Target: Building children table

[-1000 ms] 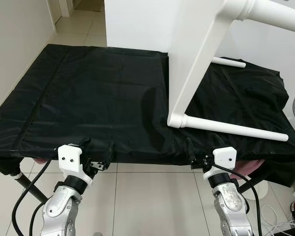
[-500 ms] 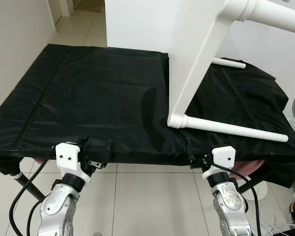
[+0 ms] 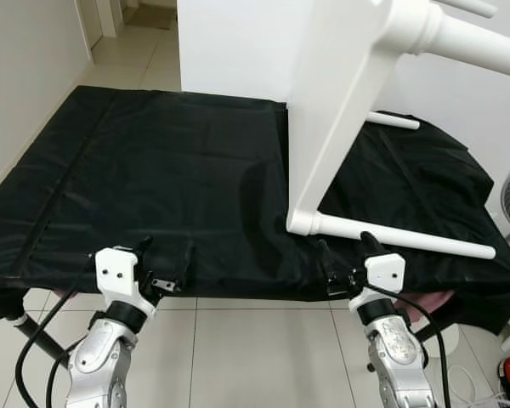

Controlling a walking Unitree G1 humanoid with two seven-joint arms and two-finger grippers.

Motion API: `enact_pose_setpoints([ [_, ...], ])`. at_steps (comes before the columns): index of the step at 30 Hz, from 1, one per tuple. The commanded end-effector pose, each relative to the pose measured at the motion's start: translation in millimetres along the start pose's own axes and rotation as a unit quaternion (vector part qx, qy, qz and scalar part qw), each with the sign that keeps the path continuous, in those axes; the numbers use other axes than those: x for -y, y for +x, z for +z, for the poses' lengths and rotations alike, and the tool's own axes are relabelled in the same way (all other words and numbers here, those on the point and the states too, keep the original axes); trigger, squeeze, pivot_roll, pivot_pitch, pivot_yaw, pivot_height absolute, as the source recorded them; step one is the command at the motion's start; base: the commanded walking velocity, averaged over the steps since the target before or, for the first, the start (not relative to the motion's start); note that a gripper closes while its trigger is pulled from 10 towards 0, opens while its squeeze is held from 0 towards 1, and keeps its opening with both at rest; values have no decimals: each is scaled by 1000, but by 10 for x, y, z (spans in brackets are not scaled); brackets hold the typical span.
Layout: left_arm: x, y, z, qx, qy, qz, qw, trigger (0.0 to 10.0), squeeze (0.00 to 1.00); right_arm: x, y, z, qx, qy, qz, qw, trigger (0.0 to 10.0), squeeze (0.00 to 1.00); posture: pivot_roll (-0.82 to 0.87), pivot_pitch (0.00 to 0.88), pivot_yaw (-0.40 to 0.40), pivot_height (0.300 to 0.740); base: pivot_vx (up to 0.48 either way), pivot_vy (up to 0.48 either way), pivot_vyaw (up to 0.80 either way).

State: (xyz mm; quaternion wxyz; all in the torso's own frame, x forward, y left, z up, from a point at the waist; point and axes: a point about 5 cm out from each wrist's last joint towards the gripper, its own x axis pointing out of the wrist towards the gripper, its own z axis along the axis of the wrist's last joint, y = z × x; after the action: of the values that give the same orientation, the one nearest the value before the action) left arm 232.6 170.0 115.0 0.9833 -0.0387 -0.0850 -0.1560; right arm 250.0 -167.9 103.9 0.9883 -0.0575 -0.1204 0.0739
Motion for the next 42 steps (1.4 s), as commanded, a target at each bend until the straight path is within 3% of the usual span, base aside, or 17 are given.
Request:
enact_pose_setpoints([
  [1,-33,-6,-34,-3,-8,49,999,10000,0,4,13,-8,1,-1,4,1000,10000,0,40,0,-73,740,289,0,0],
  [11,-14,-28,-27,-2,-9,53,999,10000,0,-12,8,-13,-1,1,13,1000,10000,0,46,0,-75,740,282,0,0],
  [20,31,-64,-23,1,-10,54,998,10000,0,-10,-17,-33,-7,0,19,1000,10000,0,47,3,-76,740,0,0,0],
  [26,116,-67,-42,-12,-15,15,1000,10000,0,40,-41,-48,-13,-5,2,1000,10000,0,46,4,-78,740,0,0,0],
  [29,245,-107,-70,-23,-25,-40,999,10000,0,58,-72,-69,-18,-4,-1,1000,10000,0,41,4,-74,740,0,0,0],
  [34,322,-152,-104,-38,-31,-79,996,10000,0,46,-124,-84,-22,2,1,1000,10000,0,37,2,-73,740,0,0,0],
  [36,348,-180,-108,-41,-25,-98,994,10000,0,41,-156,-91,-26,5,5,1000,10000,0,37,2,-73,740,0,0,0],
  [37,393,-260,-117,-54,-2,-148,988,10000,0,43,-249,-106,-34,5,28,999,10000,0,33,8,-68,740,0,0,0],
  [40,402,-302,-109,-62,11,-178,982,10000,0,58,-294,-105,-38,1,49,998,10000,0,30,12,-66,740,0,0,0],
  [41,393,-314,-90,-64,16,-192,979,10000,0,69,-299,-95,-38,1,64,997,10000,129,29,13,-63,740,0,0,0],
  [42,384,-318,-78,-65,18,-200,977,10000,0,76,-298,-89,-39,1,74,997,10000,129,29,15,-62,740,0,0,0],
])
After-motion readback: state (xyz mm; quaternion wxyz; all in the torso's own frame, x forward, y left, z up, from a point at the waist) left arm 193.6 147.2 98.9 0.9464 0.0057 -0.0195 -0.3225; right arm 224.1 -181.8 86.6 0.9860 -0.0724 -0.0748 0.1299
